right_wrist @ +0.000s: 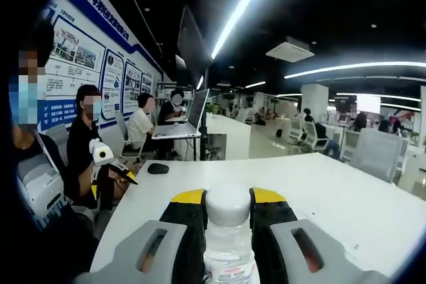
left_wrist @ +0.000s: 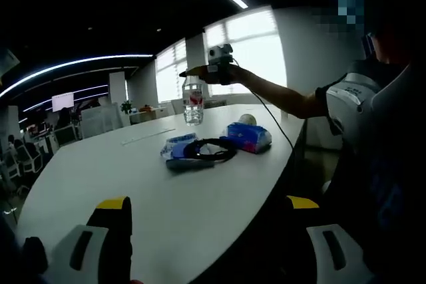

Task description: Arrange the tabletop items into an orderly group along one side of the table until the central work area is clear of visible clutter.

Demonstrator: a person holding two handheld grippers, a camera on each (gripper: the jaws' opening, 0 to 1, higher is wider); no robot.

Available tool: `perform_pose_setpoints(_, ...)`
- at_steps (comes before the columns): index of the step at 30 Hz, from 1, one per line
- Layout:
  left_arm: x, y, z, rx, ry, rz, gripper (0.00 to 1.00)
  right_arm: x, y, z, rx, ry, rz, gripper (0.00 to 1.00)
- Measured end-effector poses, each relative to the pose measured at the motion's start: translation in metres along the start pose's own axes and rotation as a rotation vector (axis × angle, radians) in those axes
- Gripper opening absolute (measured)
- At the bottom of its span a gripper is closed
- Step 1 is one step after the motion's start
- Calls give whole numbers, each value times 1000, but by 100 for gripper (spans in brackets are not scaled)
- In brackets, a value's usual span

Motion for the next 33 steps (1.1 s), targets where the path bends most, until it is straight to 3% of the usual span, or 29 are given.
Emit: perform_pose_setpoints(33, -6, 1, 1, 4, 24, 3, 93, 89, -1, 2, 6, 85, 18, 21)
Point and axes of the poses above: the point that each gripper's makers call its tool centre point, and the gripper's own axes: x roughly forward along the fingers, z roughly to its right, y roughly out of its top, the point moved 5 cm from there along -x, roughly backward along the fingers, and after that the axes turned 6 degrees about y, right-handed, at the moved point
